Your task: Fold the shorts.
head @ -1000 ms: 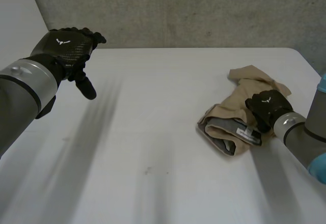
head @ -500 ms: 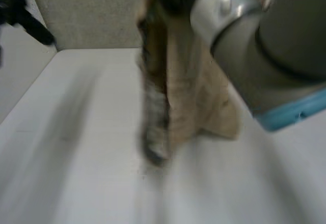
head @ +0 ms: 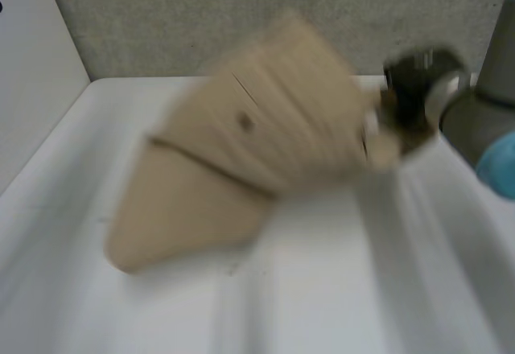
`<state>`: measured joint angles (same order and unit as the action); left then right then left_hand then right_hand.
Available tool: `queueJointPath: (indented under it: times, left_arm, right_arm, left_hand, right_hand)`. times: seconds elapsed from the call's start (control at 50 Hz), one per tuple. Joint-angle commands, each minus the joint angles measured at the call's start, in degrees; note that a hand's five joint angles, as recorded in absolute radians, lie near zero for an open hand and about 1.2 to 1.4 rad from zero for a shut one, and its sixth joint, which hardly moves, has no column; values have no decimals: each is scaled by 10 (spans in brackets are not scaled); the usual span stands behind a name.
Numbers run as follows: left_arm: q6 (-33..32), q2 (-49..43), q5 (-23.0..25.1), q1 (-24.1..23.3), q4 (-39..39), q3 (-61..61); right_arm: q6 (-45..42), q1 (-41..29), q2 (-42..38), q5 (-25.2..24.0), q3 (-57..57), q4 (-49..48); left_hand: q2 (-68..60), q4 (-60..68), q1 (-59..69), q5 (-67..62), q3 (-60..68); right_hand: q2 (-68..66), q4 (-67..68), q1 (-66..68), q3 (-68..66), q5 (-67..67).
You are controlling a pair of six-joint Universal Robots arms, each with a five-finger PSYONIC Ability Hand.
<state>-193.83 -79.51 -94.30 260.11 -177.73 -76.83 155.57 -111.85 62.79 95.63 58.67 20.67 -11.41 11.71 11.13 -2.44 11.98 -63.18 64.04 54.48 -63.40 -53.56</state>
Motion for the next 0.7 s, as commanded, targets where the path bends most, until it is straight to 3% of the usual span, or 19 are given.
queueJointPath:
  times: [0.02, 0.16, 0.34, 0.4, 0.5, 0.7]
  left_arm:
    - [-1, -12, 1, -6, 0, -9]
    - [-1, -49, 4, -15, 4, -13]
    - [-1, -107, 3, -66, 8, -22]
    - [-1, -126, 3, -82, 19, -28]
    - [20, -177, 1, -126, 59, -41]
    - [125, -243, 4, -134, 69, -98]
  right_arm:
    - [-81, 50, -22, 5, 128, -2]
    - [-45, 66, 54, -3, 113, -50]
    - [-51, -9, 92, -97, 83, -47]
    - [-76, -40, 70, -129, 58, -37]
    - [-140, -71, -12, -129, -17, -5]
    - [-166, -88, -159, -134, -181, 17]
  left_hand:
    - [5, -8, -2, 15, -11]
    - [7, -10, -4, 17, -13]
    - [4, -7, -1, 14, -9]
    - [4, -7, -1, 14, -9]
    - [0, -3, 3, 10, -6]
    - [-12, 9, 14, -1, 6]
  right_hand:
    - [532, -540, -445, 534, 536]
    - [532, -540, -445, 534, 536]
    - [532, -540, -445, 534, 536]
    - [532, -540, -445, 534, 536]
    - [523, -531, -436, 525, 526]
    - [437, -445, -350, 439, 441]
